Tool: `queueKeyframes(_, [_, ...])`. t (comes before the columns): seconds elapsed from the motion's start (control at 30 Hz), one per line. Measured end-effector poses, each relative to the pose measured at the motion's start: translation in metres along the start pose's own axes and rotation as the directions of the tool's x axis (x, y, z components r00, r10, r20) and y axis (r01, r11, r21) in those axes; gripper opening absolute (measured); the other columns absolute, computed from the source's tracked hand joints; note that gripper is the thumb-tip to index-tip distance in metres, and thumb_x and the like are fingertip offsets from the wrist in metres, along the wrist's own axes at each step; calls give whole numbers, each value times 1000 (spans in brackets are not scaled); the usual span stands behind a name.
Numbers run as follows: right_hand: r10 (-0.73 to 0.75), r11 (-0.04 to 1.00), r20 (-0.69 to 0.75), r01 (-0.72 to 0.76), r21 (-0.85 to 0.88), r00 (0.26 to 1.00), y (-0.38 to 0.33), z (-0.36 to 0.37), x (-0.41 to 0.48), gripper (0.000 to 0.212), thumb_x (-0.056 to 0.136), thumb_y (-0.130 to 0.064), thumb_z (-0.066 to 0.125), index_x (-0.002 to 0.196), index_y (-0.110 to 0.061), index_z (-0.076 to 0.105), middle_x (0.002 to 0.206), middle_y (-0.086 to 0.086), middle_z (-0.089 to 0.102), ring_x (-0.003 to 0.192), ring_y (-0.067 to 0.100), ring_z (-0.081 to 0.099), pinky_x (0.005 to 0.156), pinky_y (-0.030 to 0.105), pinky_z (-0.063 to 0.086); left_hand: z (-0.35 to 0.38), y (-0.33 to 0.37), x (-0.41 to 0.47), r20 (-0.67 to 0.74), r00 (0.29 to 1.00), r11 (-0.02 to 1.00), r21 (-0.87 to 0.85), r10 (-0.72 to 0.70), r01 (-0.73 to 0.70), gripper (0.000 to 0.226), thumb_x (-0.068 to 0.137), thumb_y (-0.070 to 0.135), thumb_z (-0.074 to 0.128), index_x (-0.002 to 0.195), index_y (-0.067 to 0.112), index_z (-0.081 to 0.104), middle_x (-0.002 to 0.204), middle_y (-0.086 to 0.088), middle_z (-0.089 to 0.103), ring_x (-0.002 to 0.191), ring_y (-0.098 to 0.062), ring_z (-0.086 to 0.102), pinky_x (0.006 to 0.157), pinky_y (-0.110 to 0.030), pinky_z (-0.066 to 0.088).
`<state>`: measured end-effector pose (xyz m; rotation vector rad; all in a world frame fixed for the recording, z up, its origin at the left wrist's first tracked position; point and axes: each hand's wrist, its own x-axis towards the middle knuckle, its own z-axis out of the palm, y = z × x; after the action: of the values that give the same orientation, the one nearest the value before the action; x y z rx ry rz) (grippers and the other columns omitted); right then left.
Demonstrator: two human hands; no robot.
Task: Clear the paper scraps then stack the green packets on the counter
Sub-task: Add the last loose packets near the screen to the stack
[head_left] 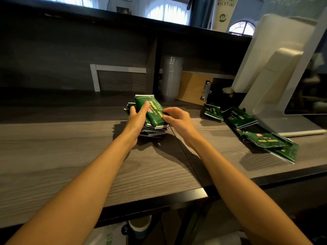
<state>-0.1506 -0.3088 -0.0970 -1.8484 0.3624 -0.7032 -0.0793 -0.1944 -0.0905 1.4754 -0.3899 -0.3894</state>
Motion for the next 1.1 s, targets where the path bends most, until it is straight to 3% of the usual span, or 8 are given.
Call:
queueKeyframes(0.13, [6,995,6,-5,-95,1000,0,-6,4,19,87,-2,58,103,-5,68,93,7,65,90,15,60,76,21,48,4,1,0,5,999,997,-60,-49,49,60,83,21,67,135,18,36,123,-6,57,102,-20,59,82,-34,50])
queueKeyframes(0.27, [167,970,-272,-208,-129,948,7,-36,34,19,86,-7,51,92,-11,68,99,11,66,103,27,58,87,36,45,13,8,5,33,994,990,-89,-107,109,58,84,13,64,134,17,35,122,-9,57,88,-19,60,59,-27,47])
queueKeyframes(0.37, [213,780,-311,-352,-517,926,23,-61,57,33,92,-18,44,120,-11,61,134,15,50,127,33,41,99,37,36,30,14,8,56,991,989,-78,-118,122,57,85,14,63,134,15,34,121,-10,56,78,-14,58,55,-26,45])
queueKeyframes(0.43, [258,592,-255,-361,-720,932,34,-74,62,37,96,-28,40,128,-17,55,156,12,17,144,32,10,112,46,20,44,16,11,80,989,988,-73,-127,133,58,85,14,63,134,15,33,120,-11,56,77,-15,57,55,-27,46])
queueKeyframes(0.53, [313,434,-209,-335,-836,927,49,-88,62,43,98,-39,37,135,-20,50,156,7,-21,143,30,-20,114,55,5,62,17,16,115,983,986,-61,-146,154,59,85,15,62,136,15,32,116,-10,57,75,-14,58,52,-25,45])
queueKeyframes(0.63, [352,346,-184,-310,-886,918,58,-97,64,52,100,-46,30,145,-20,35,154,6,-28,141,29,-26,114,55,-4,74,16,22,140,977,984,-51,-160,169,59,86,14,61,137,15,31,118,-11,56,75,-14,57,52,-25,45])
queueKeyframes(0.83, [356,279,-198,-306,-910,913,69,-99,75,57,100,-44,25,146,-10,32,159,8,-3,146,27,-5,115,52,-3,82,12,34,143,976,984,-35,-166,172,61,86,14,62,138,16,30,119,-11,55,77,-15,58,53,-26,46])
queueKeyframes(1.1, [-30,522,0,16,-853,1000,45,-72,58,34,91,-18,49,118,-2,62,135,14,49,121,34,48,97,41,41,56,12,32,70,989,989,-64,-130,135,63,85,15,62,139,16,29,123,-11,55,86,-19,59,60,-28,48])
